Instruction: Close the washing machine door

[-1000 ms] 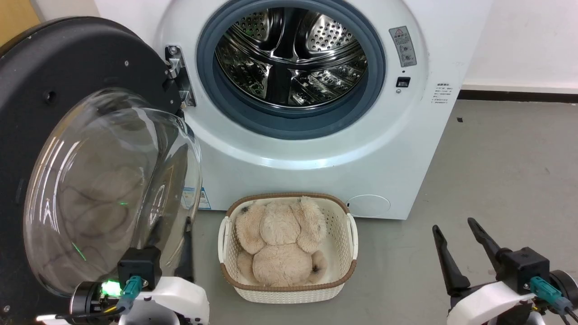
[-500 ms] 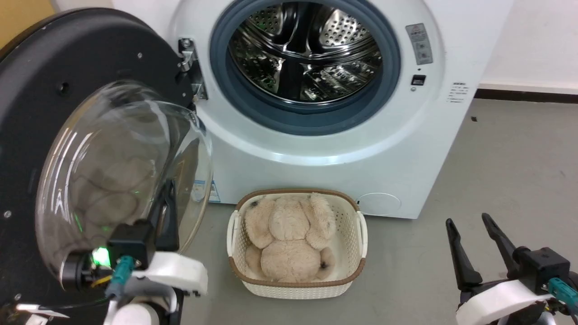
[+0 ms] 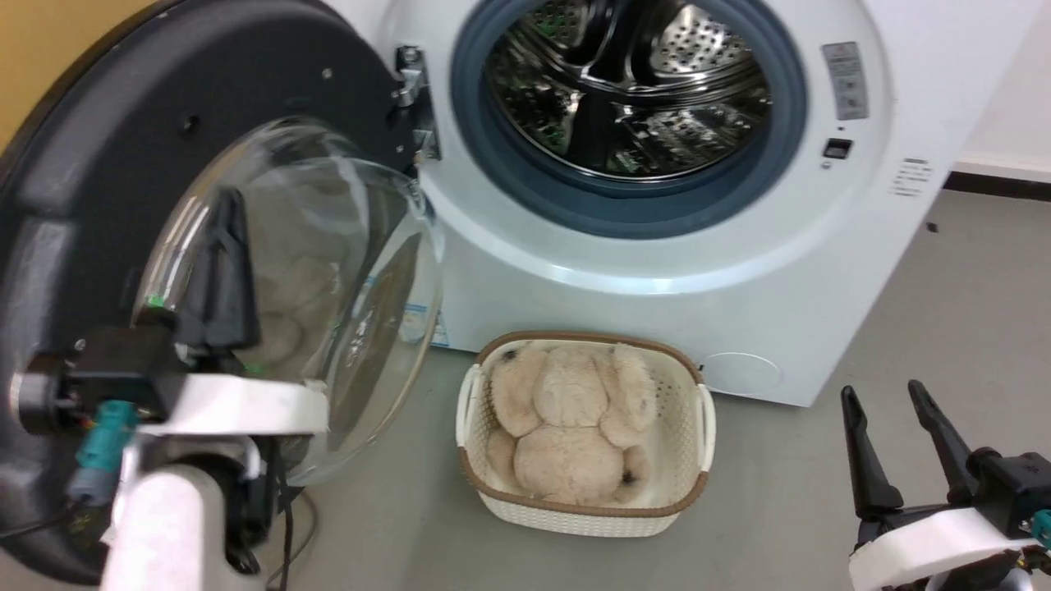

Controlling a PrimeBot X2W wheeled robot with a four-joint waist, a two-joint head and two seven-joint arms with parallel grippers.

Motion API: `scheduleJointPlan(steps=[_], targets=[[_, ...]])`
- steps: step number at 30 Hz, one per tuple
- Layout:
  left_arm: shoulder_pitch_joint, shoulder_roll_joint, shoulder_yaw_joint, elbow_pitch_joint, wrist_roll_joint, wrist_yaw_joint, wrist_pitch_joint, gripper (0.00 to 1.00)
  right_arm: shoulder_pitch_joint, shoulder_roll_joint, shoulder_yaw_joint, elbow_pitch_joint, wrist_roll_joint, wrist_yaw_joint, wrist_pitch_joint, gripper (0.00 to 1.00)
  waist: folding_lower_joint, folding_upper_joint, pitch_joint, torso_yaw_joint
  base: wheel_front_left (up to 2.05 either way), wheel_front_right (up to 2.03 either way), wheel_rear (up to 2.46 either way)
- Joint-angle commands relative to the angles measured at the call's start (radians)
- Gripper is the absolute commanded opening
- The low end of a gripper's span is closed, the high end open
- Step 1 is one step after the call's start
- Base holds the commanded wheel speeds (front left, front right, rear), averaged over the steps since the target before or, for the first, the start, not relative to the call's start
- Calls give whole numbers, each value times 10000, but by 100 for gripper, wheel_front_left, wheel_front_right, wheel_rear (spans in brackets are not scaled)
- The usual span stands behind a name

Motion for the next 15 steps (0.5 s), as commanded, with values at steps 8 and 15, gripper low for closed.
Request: scheduleJointPlan(steps=[8, 15], targets=[[-995, 67, 1083, -477, -932, -424, -253, 0, -93, 23, -268, -92, 328, 3, -279, 100, 0, 0, 120, 723, 0, 0, 0], [-1335, 325, 2511, -276, -2283, -537, -246, 0, -99, 26, -395, -141, 552, 4, -447, 100, 0, 0, 227, 1228, 0, 0, 0]])
